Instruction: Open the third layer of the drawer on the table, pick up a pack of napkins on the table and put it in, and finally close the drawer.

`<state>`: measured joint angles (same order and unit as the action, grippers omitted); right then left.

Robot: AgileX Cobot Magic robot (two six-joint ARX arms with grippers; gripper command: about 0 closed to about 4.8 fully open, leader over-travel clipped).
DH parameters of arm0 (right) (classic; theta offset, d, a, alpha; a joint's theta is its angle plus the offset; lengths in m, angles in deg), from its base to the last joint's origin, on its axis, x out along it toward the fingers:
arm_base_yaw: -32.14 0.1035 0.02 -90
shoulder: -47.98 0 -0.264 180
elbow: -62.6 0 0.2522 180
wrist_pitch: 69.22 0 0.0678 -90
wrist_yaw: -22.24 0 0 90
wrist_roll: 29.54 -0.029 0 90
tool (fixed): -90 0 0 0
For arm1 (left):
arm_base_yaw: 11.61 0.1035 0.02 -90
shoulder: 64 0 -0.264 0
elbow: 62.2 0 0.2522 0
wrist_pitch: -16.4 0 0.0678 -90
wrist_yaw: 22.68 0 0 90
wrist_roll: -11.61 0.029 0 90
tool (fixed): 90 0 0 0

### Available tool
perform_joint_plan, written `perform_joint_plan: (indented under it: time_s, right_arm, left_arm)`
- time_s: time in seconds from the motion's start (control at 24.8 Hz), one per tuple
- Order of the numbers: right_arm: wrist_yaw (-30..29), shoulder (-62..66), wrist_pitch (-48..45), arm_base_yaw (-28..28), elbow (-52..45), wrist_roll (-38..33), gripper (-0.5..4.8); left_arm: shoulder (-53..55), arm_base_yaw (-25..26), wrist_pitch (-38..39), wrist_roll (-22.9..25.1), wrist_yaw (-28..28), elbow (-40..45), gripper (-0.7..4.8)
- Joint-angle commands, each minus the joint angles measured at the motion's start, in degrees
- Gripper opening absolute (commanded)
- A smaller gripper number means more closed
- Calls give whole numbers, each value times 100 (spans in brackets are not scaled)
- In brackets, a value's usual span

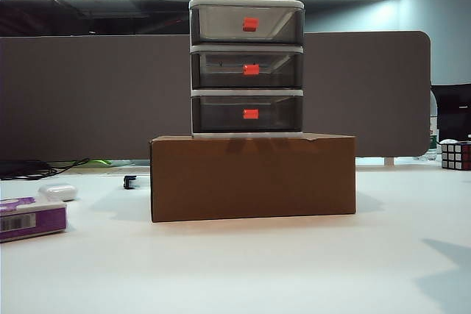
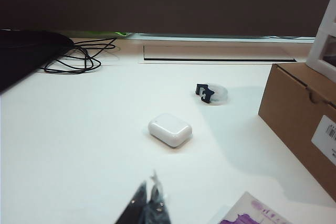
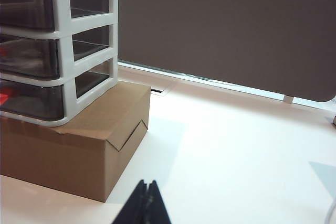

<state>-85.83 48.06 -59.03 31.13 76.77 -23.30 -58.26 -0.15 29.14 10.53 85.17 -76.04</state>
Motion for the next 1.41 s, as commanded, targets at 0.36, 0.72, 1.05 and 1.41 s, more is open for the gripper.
perform_joint_plan:
  time_s: [0.36,0.72,1.05,1.41]
  right_arm:
    - [-39,-11,-74,4,-17,-149,-5]
    - [-1805,-11,-98,15,-22,-2479,-5]
    - [-1952,-11,-122,15,-22,-3836,-6]
    - [-1956,15,-133,26,341,-3748,-6]
  left_arm:
    - [-2,-2,-9,-271,245,-35,-5]
    - [-2,-1722,-85,-3073,1311,-37,-5]
    - [24,-3915,-691,-4100,-1290,-37,28]
    - [656,-5722,-1012,-3115,-3436,-39,27]
